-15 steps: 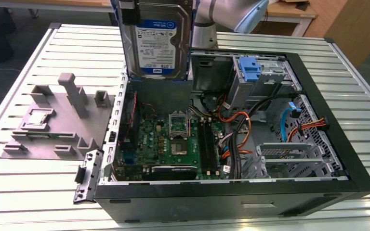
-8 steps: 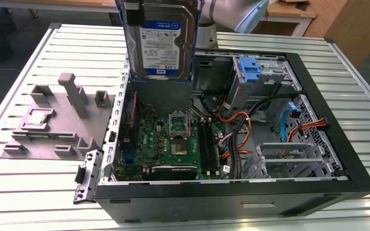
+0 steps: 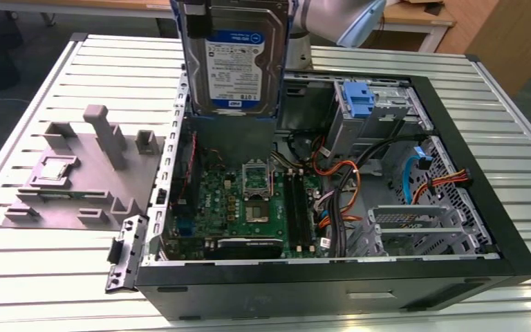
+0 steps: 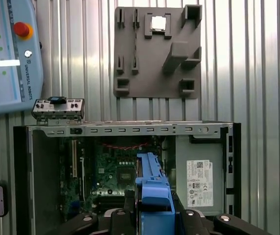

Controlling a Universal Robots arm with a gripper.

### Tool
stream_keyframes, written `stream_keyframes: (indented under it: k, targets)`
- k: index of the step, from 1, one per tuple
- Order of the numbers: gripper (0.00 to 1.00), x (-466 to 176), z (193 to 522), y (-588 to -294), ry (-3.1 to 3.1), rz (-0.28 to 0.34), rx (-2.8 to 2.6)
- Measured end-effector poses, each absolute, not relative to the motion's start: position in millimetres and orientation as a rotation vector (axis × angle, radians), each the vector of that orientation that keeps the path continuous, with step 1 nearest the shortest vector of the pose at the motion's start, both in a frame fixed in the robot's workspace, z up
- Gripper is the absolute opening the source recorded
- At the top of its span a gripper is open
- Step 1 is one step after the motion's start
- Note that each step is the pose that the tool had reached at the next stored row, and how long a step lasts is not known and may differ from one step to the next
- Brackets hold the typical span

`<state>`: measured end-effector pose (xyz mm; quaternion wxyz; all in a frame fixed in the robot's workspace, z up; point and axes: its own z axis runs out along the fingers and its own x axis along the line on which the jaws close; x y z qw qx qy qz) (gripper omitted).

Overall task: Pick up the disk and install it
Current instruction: 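Pick up the disk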

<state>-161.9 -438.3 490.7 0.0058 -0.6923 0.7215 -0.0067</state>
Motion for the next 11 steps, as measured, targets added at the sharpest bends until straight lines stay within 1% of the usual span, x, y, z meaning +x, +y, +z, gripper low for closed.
stream_keyframes:
  k: [8, 9, 11]
  targets:
    - [0.36, -155, 491, -439, 2.258, -0.021, -2.167]
    - [0.36, -140, 491, -440, 2.258, -0.021, -2.167]
    - [0.36, -139, 491, -440, 2.259, -0.021, -2.167]
